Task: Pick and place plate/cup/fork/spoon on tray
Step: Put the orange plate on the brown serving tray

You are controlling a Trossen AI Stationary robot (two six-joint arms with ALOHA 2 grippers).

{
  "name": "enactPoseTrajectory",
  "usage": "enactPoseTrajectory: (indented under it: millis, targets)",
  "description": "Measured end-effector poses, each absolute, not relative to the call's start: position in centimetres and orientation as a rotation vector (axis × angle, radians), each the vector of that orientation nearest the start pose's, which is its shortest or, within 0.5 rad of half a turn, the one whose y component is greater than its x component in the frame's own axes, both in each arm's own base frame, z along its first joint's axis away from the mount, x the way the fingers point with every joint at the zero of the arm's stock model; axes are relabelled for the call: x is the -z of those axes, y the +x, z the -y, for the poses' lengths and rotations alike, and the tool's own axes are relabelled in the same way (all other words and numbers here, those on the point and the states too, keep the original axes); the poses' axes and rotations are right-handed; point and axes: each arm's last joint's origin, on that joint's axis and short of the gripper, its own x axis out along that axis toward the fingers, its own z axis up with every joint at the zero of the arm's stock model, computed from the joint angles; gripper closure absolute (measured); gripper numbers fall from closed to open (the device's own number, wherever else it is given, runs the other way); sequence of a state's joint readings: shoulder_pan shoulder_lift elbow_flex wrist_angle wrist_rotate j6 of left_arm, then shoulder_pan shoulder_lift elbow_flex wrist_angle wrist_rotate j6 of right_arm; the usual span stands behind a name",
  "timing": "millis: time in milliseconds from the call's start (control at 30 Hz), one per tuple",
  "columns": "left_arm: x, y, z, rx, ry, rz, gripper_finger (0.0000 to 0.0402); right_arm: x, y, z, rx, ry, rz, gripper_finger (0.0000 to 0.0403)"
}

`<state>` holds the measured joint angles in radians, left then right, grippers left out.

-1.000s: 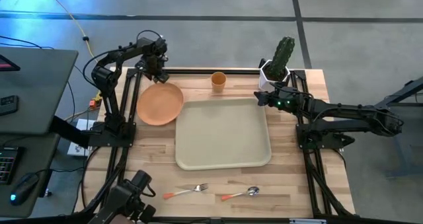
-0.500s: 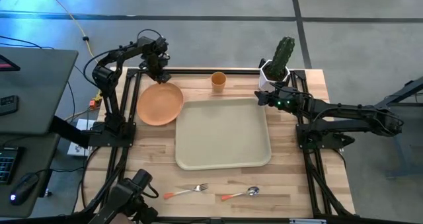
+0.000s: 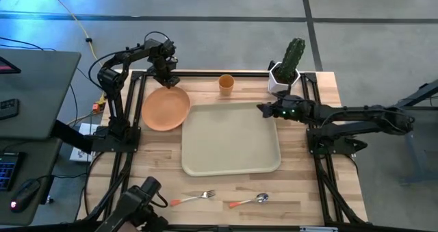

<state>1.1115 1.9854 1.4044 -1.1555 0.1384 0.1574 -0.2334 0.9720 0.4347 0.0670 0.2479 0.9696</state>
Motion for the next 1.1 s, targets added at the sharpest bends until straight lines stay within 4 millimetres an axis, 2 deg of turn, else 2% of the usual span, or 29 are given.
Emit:
enactPoseTrajectory:
  millis: [100,167,367,500,633,767,900,1100]
  targets:
    - [-16.9,16.3,-30.6,-0.574,-0.953,-1.455,0.0261,-21.1,20.9,5.4,0.654,0.882,-0.236,0.0244]
    - [-17.5,17.0,-30.2,-0.548,-0.965,-1.421,0.0261,-21.9,22.8,5.8,0.631,0.818,-0.269,0.0244]
    - [-19.4,19.5,-27.9,-0.498,-0.922,-1.388,0.0261,-23.3,31.1,8.2,0.596,0.708,-0.358,0.0244]
    - [-22.2,20.6,-26.2,-0.526,-0.882,-1.315,0.0261,-22.5,37.4,9.4,0.51,0.718,-0.459,0.0244]
    - [-25.2,20.5,-24.7,-0.549,-0.822,-1.234,0.0261,-21.3,42.0,9.6,0.486,0.698,-0.584,0.0244]
    - [-27.4,19.9,-23.7,-0.572,-0.788,-1.17,0.0261,-19.9,44.9,9.7,0.513,0.663,-0.671,0.0244]
    - [-29.3,19.0,-22.8,-0.617,-0.741,-1.123,0.0261,-18.8,46.6,9.9,0.463,0.693,-0.693,0.0244]
    - [-30.6,18.4,-22.1,-0.644,-0.711,-1.086,0.0261,-18.7,47.4,10.1,0.423,0.715,-0.682,0.0244]
